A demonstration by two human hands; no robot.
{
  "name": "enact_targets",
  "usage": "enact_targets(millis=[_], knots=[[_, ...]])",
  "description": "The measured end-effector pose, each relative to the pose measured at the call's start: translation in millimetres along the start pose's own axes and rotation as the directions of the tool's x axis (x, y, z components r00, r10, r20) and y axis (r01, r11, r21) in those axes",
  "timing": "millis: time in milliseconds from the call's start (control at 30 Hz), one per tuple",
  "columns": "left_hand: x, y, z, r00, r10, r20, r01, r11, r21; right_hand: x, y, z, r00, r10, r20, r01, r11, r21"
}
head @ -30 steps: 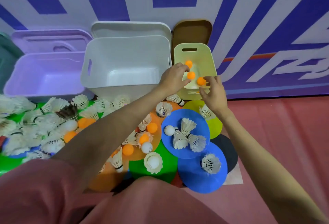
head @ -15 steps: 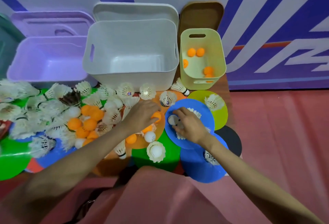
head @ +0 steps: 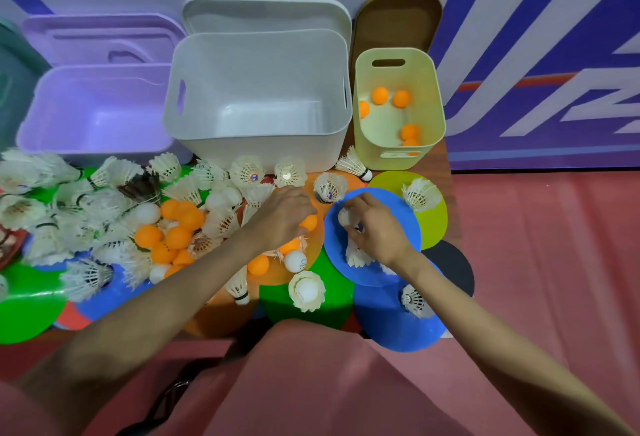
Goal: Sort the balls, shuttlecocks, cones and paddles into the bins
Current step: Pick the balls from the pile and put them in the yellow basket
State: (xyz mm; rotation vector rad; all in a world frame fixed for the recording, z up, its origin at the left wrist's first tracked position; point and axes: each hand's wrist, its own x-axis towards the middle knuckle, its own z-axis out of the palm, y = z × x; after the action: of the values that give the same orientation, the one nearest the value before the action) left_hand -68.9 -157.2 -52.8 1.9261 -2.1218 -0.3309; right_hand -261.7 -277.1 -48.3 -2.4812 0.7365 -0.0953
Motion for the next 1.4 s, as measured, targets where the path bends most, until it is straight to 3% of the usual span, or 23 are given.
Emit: enact_targets(millis=[167, 267, 500, 700, 933, 1167, 1400], knots=[[23, 21, -34, 0.991, -0.037, -0.128, 0.025, 0.995, -0.093, 4, 24, -46, 0.965, 0.082, -0.250, -0.043, 0.987, 0.157], [57, 29, -59, 0.971, -0.125, -0.205, 0.087, 0.979, -0.185, 20, 42, -76, 0.921, 0.128, -0.367, -0.080, 0.986, 0.144], [160, 32, -77, 0.940, -0.252, -0.229, 0.183, 0.942, -0.283, 72, 59, -120, 0.875, 0.185, -0.447, -0.154, 0.983, 0.104], [186, 29, -71, 0.944, -0.262, -0.203, 0.220, 0.953, -0.206, 76, 58, -116, 0.881, 0.181, -0.437, -0.180, 0.983, 0.045], [116, 27, -68, 0.976, -0.159, -0.148, 0.135, 0.978, -0.160, 36, 38, -77, 0.935, 0.060, -0.349, -0.060, 0.998, 0.011], [6, 29, -48, 0.973, -0.225, -0.051, 0.214, 0.962, -0.169, -12, -12, -18, 0.991, 0.003, -0.135, 0.020, 0.986, 0.168], [-60, 26, -22, 0.953, -0.251, 0.171, 0.285, 0.932, -0.222, -58, -41, 39, 0.983, -0.175, 0.047, 0.161, 0.964, 0.211]])
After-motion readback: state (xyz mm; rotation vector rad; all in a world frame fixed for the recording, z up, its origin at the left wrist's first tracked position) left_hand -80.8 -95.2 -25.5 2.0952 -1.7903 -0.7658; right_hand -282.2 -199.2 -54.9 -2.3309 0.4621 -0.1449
